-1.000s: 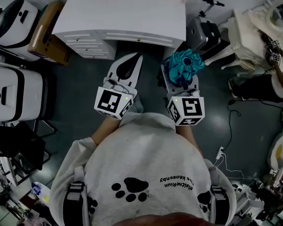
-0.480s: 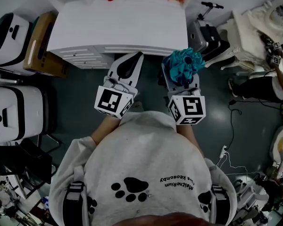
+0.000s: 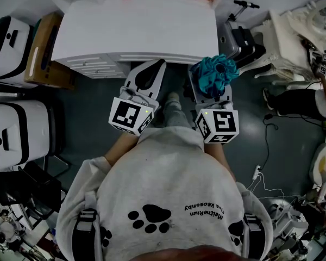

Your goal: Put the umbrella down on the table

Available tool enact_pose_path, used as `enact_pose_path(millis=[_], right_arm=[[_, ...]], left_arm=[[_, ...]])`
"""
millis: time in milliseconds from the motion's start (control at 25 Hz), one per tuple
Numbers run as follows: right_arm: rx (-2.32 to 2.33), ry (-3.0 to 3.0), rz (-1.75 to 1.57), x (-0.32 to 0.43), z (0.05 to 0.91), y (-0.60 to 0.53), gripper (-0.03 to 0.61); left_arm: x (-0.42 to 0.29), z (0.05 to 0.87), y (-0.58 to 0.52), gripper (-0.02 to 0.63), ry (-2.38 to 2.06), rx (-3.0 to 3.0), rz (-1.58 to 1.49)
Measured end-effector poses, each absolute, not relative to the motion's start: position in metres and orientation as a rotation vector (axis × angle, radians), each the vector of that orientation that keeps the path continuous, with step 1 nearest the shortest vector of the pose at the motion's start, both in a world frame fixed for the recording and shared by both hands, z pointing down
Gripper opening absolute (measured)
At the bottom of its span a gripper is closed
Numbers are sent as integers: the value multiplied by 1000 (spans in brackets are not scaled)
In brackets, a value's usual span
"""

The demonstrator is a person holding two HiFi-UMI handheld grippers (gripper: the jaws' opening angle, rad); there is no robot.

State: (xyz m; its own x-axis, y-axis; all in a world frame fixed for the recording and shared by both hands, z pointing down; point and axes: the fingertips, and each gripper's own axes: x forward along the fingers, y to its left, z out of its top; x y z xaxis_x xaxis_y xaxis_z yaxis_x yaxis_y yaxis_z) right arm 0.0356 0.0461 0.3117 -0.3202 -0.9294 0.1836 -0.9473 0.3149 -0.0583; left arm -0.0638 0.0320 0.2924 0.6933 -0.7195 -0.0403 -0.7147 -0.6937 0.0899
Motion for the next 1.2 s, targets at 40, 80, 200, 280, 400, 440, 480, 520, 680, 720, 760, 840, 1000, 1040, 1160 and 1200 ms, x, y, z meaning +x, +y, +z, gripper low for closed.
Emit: enact_pose_path(millis=[40, 80, 200, 280, 400, 440, 480, 520, 680, 720, 760, 840, 1000, 1040, 1160, 1200], right_arm=[[1761, -2451, 236, 36, 313, 44, 264], [1763, -2452, 236, 37, 314, 41, 264], [1757, -2457, 230, 37, 316, 31, 264], [1752, -2457, 226, 39, 316, 20, 264], [1744, -2466, 225, 43, 313, 0, 264], [1739, -2470, 223, 44, 313, -8, 264], [1734, -2473, 222, 44, 313, -16, 264], [1729, -2476, 222, 45, 313, -25, 264], [1707, -2484, 229, 50, 317, -69, 264], [1701, -2487, 230, 52, 317, -80, 264], [1695, -2489, 231, 54, 317, -92, 264], [1683, -2492, 231, 59, 316, -114, 264], [1646, -2507, 244, 66, 312, -150, 264], [1635, -2513, 248, 68, 312, -160, 264], [1599, -2531, 260, 73, 315, -189, 264], [1586, -2537, 261, 74, 316, -198, 264]], left_arm=[[-64, 294, 30, 11, -1198, 2829, -112], [-64, 295, 28, 11, -1199, 2829, -115], [-65, 297, 17, 11, -1210, 2822, -125], [-63, 298, 8, 11, -1213, 2817, -129], [-60, 296, -10, 11, -1225, 2813, -134], [-59, 296, -17, 12, -1232, 2811, -136], [-59, 296, -25, 11, -1239, 2808, -137], [-58, 297, -34, 11, -1245, 2805, -138], [-51, 298, -78, 11, -1259, 2797, -140], [-49, 298, -89, 11, -1262, 2795, -144], [-46, 298, -101, 11, -1267, 2793, -148], [-41, 296, -123, 11, -1278, 2790, -149], [-34, 291, -156, 12, -1309, 2771, -140], [-32, 290, -164, 12, -1316, 2766, -136], [-25, 291, -191, 12, -1341, 2750, -124], [-23, 292, -199, 11, -1351, 2744, -123]])
